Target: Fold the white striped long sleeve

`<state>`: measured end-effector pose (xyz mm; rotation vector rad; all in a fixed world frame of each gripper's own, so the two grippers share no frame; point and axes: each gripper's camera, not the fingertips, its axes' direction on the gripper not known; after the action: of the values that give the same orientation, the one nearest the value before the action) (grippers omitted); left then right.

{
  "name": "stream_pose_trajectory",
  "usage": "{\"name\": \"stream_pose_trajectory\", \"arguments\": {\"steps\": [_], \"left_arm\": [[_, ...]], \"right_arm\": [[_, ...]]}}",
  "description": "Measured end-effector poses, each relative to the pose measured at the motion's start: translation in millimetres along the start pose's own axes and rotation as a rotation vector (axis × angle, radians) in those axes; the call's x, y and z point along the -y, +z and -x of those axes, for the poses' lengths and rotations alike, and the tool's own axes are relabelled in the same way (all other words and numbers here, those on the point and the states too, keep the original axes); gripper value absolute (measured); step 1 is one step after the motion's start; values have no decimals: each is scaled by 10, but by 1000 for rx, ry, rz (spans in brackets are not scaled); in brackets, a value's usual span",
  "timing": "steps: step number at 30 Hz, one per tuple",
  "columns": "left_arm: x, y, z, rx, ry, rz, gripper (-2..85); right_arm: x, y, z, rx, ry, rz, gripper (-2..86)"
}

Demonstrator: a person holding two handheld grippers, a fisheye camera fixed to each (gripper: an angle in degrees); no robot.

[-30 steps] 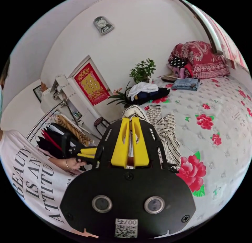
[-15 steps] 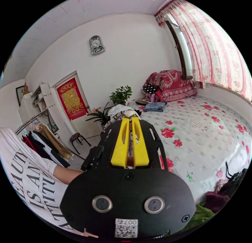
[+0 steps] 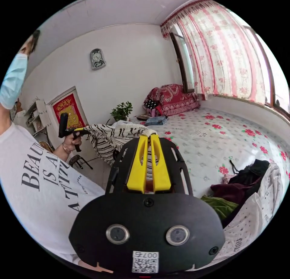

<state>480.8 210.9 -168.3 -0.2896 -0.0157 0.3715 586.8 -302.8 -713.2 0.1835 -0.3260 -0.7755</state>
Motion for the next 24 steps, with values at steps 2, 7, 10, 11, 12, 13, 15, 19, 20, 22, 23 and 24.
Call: {"name": "stream_pose_trajectory", "arguments": {"steps": [2, 7, 10, 11, 12, 13, 15, 19, 20, 22, 23, 24], "left_arm": [[177, -281, -259, 47, 81, -79, -9], [471, -818, -749, 163, 220, -266, -9], [605, -895, -807, 199, 249, -312, -9], [662, -858, -777, 212, 259, -320, -9], [735, -773, -712, 234, 262, -317, -9], [781, -717, -664, 247, 261, -312, -9], [1024, -418, -342, 255, 232, -295, -9], [1558, 396, 486, 252, 104, -239, -5], [1745, 822, 822, 274, 43, -186, -1], [1925, 1552, 1378, 263, -75, -57, 13], [1940, 2035, 1730, 262, -165, 66, 56], [1855, 2441, 2017, 248, -220, 181, 93]], "right_arm": [[95, -626, 291, -56, -75, -181, 0], [235, -1333, 640, -126, -183, -446, -1], [372, -1312, 718, -200, -238, -487, 0], [414, -1267, 711, -217, -244, -485, 0], [518, -1143, 666, -233, -254, -475, 0], [652, -971, 582, -232, -259, -459, 0], [929, -621, 374, -205, -245, -417, 1], [1834, 649, -362, -155, -199, -261, 8], [2059, 1140, -637, -150, -156, -192, 13], [2210, 1876, -1109, -101, -55, -77, 26], [2200, 2101, -1277, -85, -6, -39, 31], [2086, 2498, -1582, -44, 68, 35, 43]]}}
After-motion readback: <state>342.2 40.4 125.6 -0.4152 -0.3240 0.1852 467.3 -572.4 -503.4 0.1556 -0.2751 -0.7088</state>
